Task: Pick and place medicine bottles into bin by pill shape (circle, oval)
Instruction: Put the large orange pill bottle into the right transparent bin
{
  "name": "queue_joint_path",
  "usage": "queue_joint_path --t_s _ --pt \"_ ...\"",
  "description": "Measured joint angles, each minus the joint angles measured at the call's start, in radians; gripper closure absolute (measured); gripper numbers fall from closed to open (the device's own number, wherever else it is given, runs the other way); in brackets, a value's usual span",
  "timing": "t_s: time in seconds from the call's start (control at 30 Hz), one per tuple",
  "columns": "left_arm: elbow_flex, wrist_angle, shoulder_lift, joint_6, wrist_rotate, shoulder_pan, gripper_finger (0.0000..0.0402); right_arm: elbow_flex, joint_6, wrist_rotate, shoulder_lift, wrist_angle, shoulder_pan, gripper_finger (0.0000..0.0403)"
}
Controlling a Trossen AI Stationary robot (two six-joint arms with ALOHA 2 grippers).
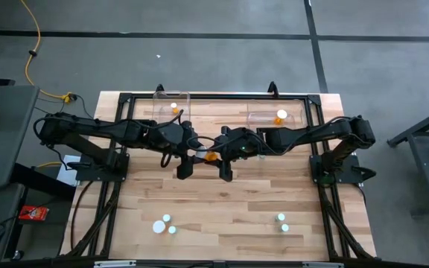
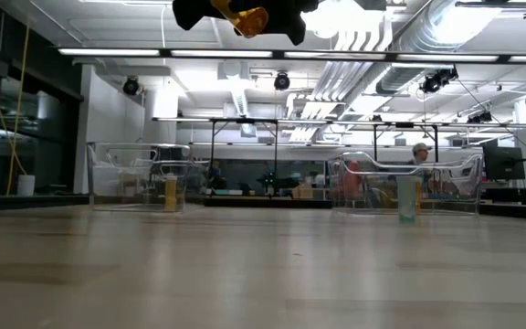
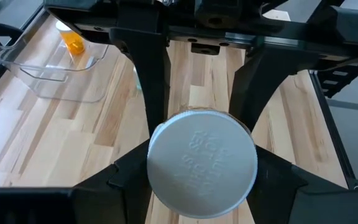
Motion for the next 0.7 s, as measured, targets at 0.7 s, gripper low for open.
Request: queue_joint_path --t_s 0.7 --pt "0.0 -0.001 -0.043 -0.013 -0.003 0.013 0.016 0.0 -0.038 0.011 -0.1 -0.135 -0.054 0.0239"
